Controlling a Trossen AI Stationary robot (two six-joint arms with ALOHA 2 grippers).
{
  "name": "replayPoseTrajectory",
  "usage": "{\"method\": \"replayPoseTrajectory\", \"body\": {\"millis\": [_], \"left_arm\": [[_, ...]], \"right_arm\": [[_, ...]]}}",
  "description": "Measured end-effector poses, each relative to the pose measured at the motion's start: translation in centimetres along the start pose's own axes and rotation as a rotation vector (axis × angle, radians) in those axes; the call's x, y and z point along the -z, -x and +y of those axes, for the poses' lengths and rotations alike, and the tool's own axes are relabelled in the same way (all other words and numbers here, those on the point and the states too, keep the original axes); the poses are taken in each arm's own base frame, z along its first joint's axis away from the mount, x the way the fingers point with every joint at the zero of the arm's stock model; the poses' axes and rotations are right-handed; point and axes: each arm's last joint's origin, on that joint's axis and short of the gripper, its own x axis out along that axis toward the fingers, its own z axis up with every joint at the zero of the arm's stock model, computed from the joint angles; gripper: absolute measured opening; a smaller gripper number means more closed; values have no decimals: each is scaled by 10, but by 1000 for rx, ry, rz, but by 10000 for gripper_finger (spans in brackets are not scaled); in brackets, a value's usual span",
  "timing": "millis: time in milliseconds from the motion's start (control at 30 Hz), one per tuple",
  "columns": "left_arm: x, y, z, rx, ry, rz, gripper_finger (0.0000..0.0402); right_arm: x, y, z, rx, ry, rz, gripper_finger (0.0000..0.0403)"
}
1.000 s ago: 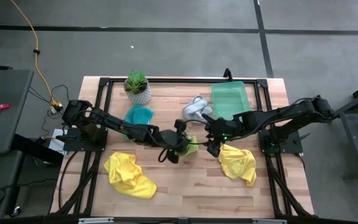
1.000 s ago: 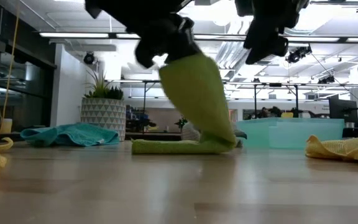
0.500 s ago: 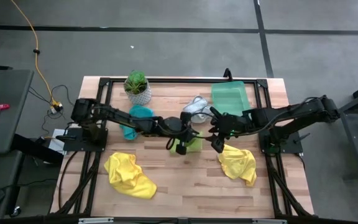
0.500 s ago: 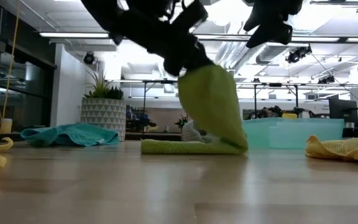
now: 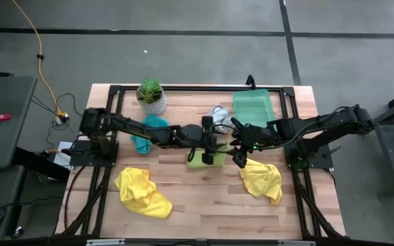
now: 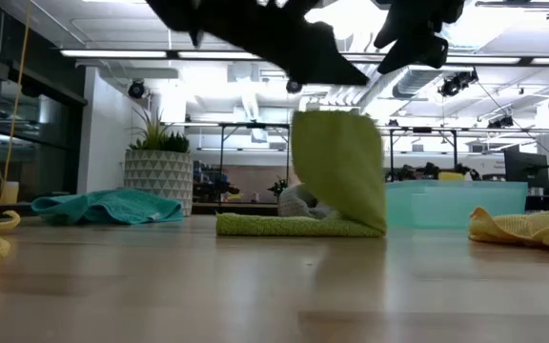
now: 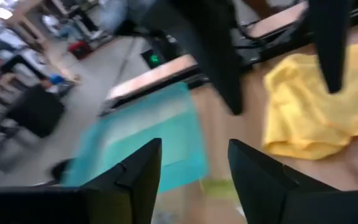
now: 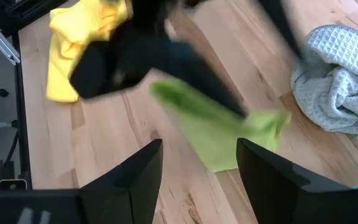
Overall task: Fold microfiber towels
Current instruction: Fold the green microfiber cloth
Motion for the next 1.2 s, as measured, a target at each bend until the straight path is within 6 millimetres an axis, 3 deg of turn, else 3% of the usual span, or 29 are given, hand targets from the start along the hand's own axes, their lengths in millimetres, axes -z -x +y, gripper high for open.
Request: {"method": "replayPoseTrajectory", "body": {"millis": [167, 267, 367, 500, 600, 767, 867, 1033, 1200], "left_arm": [[-10, 24, 25, -20, -43, 53, 188], [-18, 49, 43, -22, -31, 96, 188], [-21, 73, 55, 4, 48, 125, 188], [-7, 101, 57, 72, 226, 134, 188], [17, 115, 44, 90, 347, 139, 187], [62, 131, -2, 139, 517, 110, 178], [82, 139, -30, 150, 507, 159, 173], [97, 135, -59, 160, 395, 250, 170], [98, 108, -70, 182, 241, 289, 170]], "right_arm": [[0, 0, 0, 2, 10, -1, 197], [0, 0, 0, 4, 19, -4, 197], [0, 0, 0, 6, 26, -3, 197], [-1, 0, 0, 10, 26, -10, 197], [-2, 0, 0, 13, 23, -31, 197], [-7, -4, 3, 6, 27, -81, 197], [-8, -11, 5, 2, 55, -88, 197], [-9, -22, 6, 11, 78, -82, 197], [-11, -31, 3, 20, 65, -60, 197]]}}
